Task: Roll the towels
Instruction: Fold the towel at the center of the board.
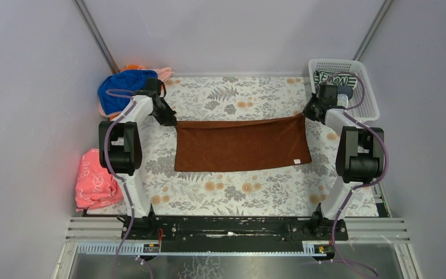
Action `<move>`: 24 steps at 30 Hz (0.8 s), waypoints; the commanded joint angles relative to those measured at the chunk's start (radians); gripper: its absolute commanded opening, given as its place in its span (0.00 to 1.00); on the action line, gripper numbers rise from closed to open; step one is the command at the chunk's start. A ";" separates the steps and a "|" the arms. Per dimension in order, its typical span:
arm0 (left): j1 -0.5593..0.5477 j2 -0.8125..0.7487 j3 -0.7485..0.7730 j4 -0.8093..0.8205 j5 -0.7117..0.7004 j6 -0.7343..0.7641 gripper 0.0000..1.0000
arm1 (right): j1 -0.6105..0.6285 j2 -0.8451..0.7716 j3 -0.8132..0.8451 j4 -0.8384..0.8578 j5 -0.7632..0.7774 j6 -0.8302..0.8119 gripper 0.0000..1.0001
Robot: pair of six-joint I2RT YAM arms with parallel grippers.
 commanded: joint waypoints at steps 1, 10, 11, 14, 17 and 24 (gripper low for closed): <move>0.007 -0.082 -0.047 0.010 0.037 0.026 0.06 | -0.015 -0.109 -0.014 -0.048 0.041 -0.032 0.02; 0.008 -0.202 -0.198 -0.027 0.041 0.030 0.07 | -0.027 -0.232 -0.113 -0.157 0.049 0.017 0.01; 0.008 -0.216 -0.218 -0.028 0.048 0.033 0.07 | -0.027 -0.244 -0.126 -0.178 0.058 0.021 0.01; 0.008 -0.265 -0.283 -0.035 0.056 0.045 0.07 | -0.027 -0.284 -0.164 -0.242 0.085 0.025 0.01; 0.008 -0.325 -0.357 -0.036 0.057 0.055 0.07 | -0.027 -0.335 -0.209 -0.289 0.106 0.024 0.01; 0.010 -0.418 -0.500 -0.038 0.095 0.068 0.07 | -0.029 -0.447 -0.323 -0.351 0.146 0.008 0.01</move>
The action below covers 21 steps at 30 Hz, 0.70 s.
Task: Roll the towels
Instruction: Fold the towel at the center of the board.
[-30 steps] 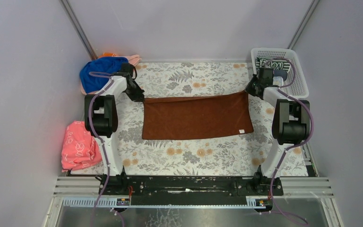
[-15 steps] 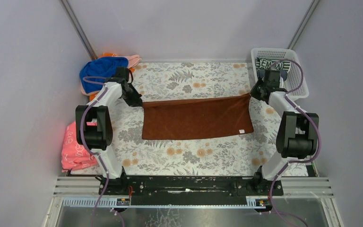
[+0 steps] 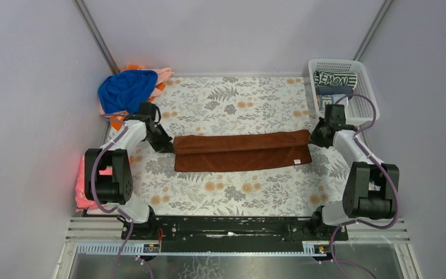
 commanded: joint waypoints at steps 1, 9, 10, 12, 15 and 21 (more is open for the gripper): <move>0.009 -0.072 -0.076 -0.017 0.031 0.026 0.07 | -0.006 -0.079 -0.048 -0.059 0.068 -0.009 0.01; 0.008 -0.130 -0.204 0.006 0.044 0.021 0.07 | -0.008 -0.121 -0.170 -0.035 0.061 0.007 0.01; 0.007 -0.128 -0.219 0.013 0.051 0.019 0.07 | -0.008 -0.113 -0.179 -0.034 0.054 0.012 0.01; 0.007 -0.126 -0.248 0.031 0.060 0.014 0.07 | -0.008 -0.099 -0.196 -0.024 0.049 0.017 0.01; 0.008 -0.115 -0.276 0.052 0.056 0.008 0.08 | -0.010 -0.079 -0.211 -0.004 0.053 0.021 0.02; 0.008 -0.111 -0.285 0.059 0.065 0.010 0.09 | -0.013 -0.042 -0.202 0.000 0.034 0.028 0.01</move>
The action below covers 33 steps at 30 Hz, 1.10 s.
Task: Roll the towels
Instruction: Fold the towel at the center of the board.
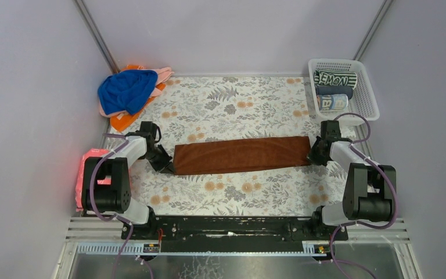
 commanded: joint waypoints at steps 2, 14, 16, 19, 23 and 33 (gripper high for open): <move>0.007 -0.019 0.014 0.019 0.017 0.010 0.09 | -0.010 -0.008 0.025 0.000 0.005 0.012 0.01; 0.008 -0.032 0.038 -0.019 -0.015 0.024 0.10 | -0.013 -0.100 0.025 -0.065 0.053 0.007 0.05; 0.007 -0.012 0.026 -0.002 -0.022 0.024 0.11 | -0.014 -0.087 0.011 -0.059 0.059 0.007 0.05; 0.008 0.024 0.018 0.021 -0.042 0.021 0.10 | -0.017 -0.055 0.001 -0.040 0.071 0.006 0.05; 0.007 0.059 0.031 0.031 -0.052 0.018 0.11 | -0.019 -0.015 -0.009 -0.002 0.078 0.013 0.12; 0.007 0.001 0.052 -0.019 -0.082 0.025 0.39 | -0.019 -0.068 0.046 -0.050 0.073 -0.004 0.49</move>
